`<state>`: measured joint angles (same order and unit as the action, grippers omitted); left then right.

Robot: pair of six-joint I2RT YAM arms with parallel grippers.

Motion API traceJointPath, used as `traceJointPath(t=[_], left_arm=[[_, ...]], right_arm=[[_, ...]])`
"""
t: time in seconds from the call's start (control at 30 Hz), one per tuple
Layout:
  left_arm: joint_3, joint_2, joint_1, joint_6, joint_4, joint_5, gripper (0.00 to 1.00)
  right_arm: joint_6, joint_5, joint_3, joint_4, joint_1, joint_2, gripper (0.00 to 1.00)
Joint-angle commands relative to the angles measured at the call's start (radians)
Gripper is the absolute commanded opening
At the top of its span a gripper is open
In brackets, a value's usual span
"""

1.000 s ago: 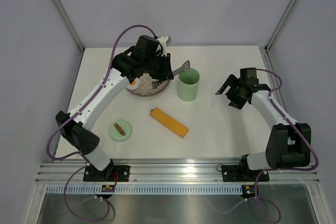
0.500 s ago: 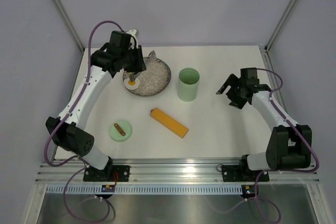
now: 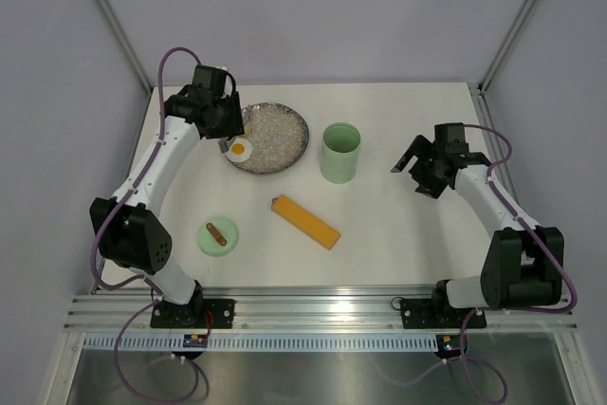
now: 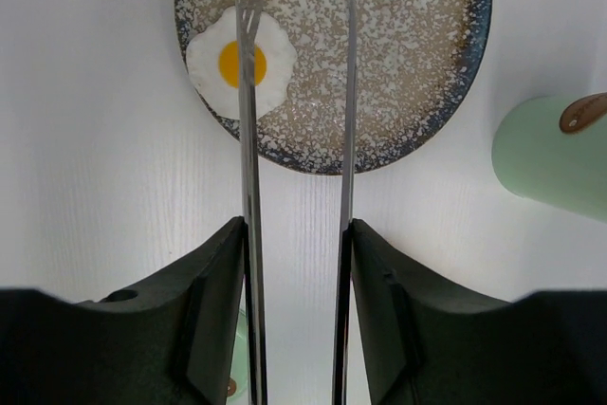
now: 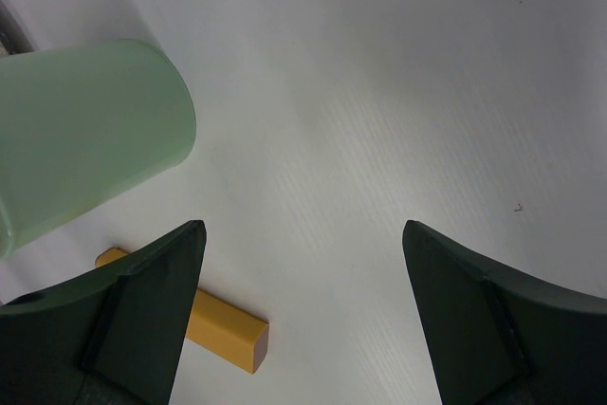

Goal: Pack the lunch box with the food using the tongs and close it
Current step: Pick up the fake food from the plate.

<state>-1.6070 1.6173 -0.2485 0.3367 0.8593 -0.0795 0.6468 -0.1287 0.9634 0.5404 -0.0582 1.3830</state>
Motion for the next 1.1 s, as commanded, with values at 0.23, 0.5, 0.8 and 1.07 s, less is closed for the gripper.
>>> traceJointPath(t=[0.23, 0.5, 0.8, 1.07], left_arm=[[-0.039, 0.070, 0.006, -0.013, -0.068, -0.097, 0.53], [-0.004, 0.096, 0.003, -0.007, -0.118, -0.126, 0.54], [-0.017, 0.157, 0.003, -0.024, -0.141, -0.147, 0.57], [-0.041, 0.220, 0.000, -0.028, -0.135, -0.172, 0.57]], right_arm=[[-0.016, 0.018, 0.041, 0.007, -0.005, -0.021, 0.93], [-0.016, 0.018, 0.037, 0.004, -0.005, -0.018, 0.93], [-0.013, 0.017, 0.040, -0.002, -0.003, -0.006, 0.93], [-0.013, 0.020, 0.035, -0.002, -0.003, -0.002, 0.93]])
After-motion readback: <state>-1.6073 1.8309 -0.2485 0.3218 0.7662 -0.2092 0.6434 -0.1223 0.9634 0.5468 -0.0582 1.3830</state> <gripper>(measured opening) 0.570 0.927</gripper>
